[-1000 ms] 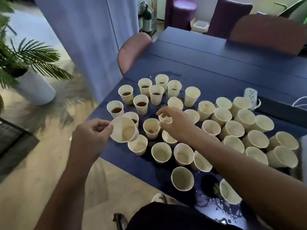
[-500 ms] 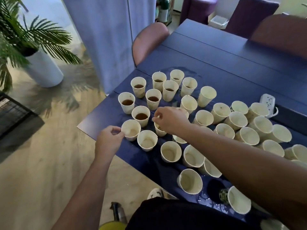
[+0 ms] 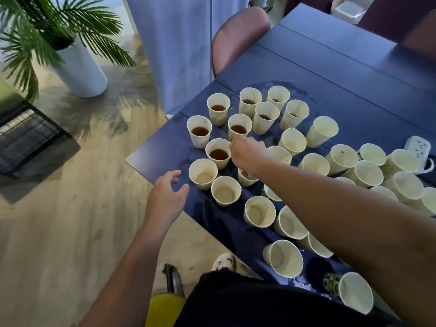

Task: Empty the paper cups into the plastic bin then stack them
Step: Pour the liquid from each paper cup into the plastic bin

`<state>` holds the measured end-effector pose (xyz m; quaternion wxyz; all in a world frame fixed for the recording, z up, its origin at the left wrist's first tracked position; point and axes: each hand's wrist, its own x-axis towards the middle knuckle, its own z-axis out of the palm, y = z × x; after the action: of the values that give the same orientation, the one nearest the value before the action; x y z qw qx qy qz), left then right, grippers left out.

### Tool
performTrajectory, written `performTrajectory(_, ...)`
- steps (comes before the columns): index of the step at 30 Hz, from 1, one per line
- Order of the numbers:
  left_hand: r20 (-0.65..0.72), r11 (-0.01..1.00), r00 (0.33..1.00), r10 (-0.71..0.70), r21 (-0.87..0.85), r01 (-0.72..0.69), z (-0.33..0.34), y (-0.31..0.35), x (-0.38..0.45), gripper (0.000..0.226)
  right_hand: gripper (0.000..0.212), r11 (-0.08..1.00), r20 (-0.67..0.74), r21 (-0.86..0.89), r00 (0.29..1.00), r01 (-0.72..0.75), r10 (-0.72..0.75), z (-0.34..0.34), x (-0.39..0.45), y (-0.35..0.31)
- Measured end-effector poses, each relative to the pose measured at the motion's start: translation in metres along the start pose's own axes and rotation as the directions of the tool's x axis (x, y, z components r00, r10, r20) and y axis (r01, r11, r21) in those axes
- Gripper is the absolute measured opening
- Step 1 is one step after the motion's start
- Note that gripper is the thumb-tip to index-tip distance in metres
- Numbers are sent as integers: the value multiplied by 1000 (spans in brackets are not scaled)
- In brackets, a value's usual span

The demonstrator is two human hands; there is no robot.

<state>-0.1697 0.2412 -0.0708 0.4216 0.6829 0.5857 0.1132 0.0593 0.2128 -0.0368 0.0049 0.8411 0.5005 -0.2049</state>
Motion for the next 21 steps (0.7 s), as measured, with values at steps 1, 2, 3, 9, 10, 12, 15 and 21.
performTrajectory(1,-3,1000,1000,-4,-1,4,0,-2,-3,41,20,1000,3,6,1000,-6,6,2,2,-1)
performTrajectory(2,-1,1000,1000,-10,1,10,0,-3,-5,41,20,1000,8,5,1000,-10,10,3,3,-2)
performTrajectory(3,2,1000,1000,-12,5,12,0,-4,-7,41,20,1000,11,-3,1000,-10,11,4,5,-2)
performTrajectory(9,0,999,1000,18,38,-18,3,0,-9,41,18,997,-57,-61,997,46,-50,7,7,0)
performTrajectory(10,-5,998,1000,26,49,-26,4,2,-9,41,19,997,-63,-64,997,50,-54,6,6,0)
performTrajectory(12,-11,997,999,48,56,-47,6,7,-7,40,21,995,-81,-81,995,60,-67,4,5,0)
performTrajectory(15,-23,992,994,104,68,-102,10,15,-4,37,21,993,-116,-90,990,73,-84,-3,3,0)
performTrajectory(21,-72,963,974,213,182,-197,16,41,-2,36,26,995,-200,-74,976,73,-86,-25,-9,10)
